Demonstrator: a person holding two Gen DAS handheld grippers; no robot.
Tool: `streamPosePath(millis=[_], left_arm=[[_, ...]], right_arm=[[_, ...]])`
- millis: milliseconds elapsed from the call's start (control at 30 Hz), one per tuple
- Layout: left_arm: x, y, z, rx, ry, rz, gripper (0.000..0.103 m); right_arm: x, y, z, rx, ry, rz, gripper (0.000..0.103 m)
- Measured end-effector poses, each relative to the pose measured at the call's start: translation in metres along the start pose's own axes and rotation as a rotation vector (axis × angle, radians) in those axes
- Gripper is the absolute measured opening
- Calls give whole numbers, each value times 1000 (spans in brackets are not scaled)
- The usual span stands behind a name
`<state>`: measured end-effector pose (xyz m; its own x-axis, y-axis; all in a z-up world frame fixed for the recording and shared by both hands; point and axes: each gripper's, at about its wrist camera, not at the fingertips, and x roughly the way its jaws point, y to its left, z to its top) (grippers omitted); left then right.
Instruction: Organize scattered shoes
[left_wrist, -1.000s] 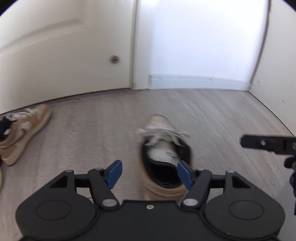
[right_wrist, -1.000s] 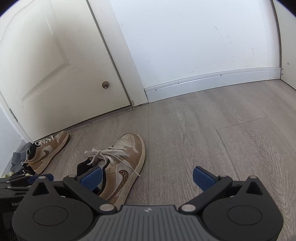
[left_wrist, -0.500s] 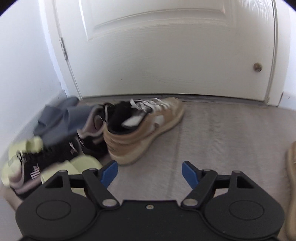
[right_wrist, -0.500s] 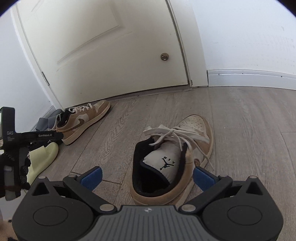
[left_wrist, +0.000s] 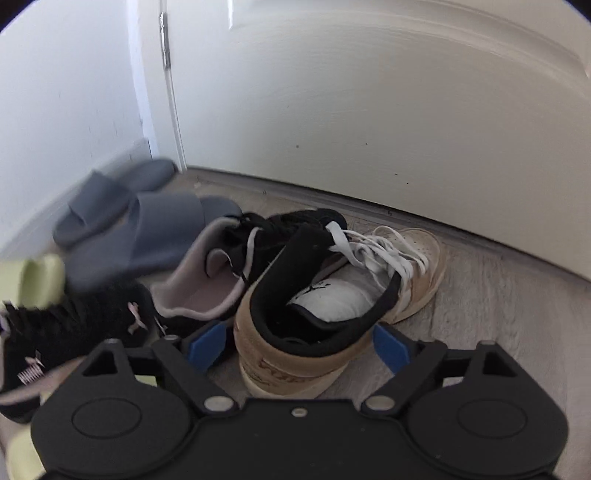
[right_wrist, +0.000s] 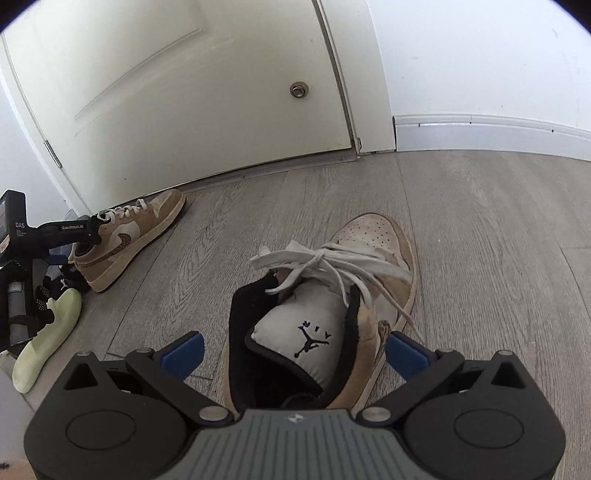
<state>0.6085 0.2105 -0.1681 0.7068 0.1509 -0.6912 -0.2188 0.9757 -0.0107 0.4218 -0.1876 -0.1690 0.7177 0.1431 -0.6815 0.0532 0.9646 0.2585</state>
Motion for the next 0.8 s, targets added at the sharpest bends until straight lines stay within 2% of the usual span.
streamPosePath(millis=[100, 167, 233, 400, 567, 633, 667, 700, 800], left_arm=[[-8, 2, -3, -9, -29, 0, 86], [-17, 11, -4, -67, -52, -31, 86], [-19, 21, -3, -144, -54, -31, 86], [8, 32, 2, -195, 32, 79, 84], [32, 37, 4, -244, 86, 167, 81], [41, 28, 6, -235, 105, 211, 67], [43, 24, 7, -236, 116, 214, 55], [42, 18, 10, -224, 137, 198, 36], [36, -11, 8, -73, 143, 237, 35]], right_arm=[[5, 4, 7, 16, -6, -21, 103], [9, 4, 11, 30, -10, -30, 103], [11, 4, 14, 39, -16, -34, 103], [14, 6, 15, 40, -18, -54, 103], [14, 8, 13, 31, -11, -62, 103], [14, 7, 14, 44, -7, -62, 103], [14, 7, 14, 48, -6, -63, 103], [14, 7, 14, 53, -5, -64, 103], [14, 6, 13, 67, -5, -62, 103]])
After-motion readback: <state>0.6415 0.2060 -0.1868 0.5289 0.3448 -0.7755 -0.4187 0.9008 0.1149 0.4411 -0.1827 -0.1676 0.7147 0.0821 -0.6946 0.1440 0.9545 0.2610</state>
